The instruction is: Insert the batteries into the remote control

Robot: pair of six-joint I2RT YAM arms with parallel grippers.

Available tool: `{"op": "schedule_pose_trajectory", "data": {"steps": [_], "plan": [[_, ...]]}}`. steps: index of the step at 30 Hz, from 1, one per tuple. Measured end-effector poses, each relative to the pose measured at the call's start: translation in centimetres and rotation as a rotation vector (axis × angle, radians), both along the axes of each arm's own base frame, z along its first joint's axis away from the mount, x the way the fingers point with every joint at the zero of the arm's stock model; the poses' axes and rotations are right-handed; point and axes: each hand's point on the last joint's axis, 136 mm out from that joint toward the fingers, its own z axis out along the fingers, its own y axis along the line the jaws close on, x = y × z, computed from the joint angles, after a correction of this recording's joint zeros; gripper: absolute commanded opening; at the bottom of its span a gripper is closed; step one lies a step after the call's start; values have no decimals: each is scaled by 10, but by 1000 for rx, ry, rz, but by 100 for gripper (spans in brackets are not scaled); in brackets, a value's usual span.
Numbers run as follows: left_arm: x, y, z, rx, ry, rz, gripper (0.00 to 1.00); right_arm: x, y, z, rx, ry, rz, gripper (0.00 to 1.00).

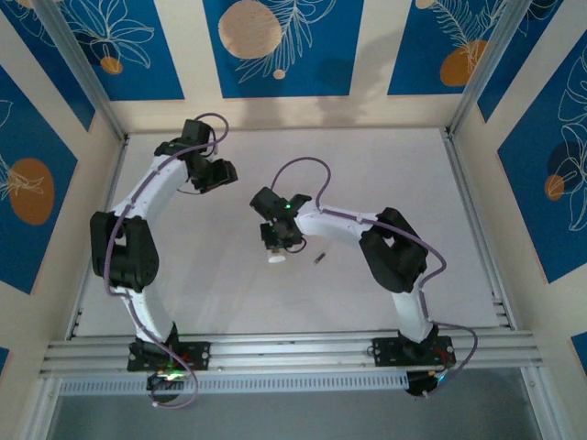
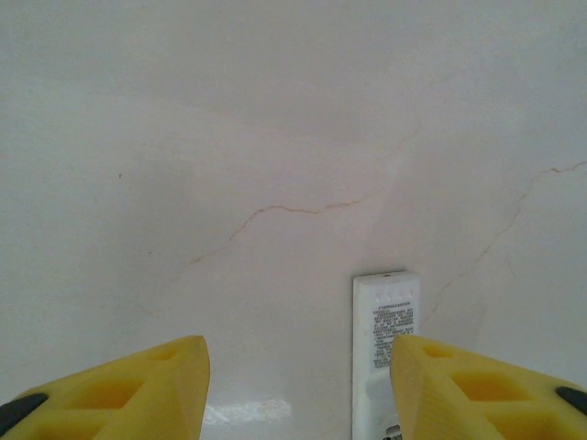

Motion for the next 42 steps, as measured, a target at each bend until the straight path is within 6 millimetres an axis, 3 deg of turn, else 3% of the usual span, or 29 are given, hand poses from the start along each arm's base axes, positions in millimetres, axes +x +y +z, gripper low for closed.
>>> {"op": "schedule_pose_trajectory", "data": {"steps": [7, 34, 42], "plan": [[0, 0, 0, -1, 0, 0, 54, -1, 1, -14, -27, 23, 7, 21], [-2, -1, -2, -6, 9, -2, 55, -4, 1, -17, -142, 55, 80, 16], [-2, -2, -3, -14, 7, -4, 74, -2, -1, -12, -72, 58, 95, 16]]}}
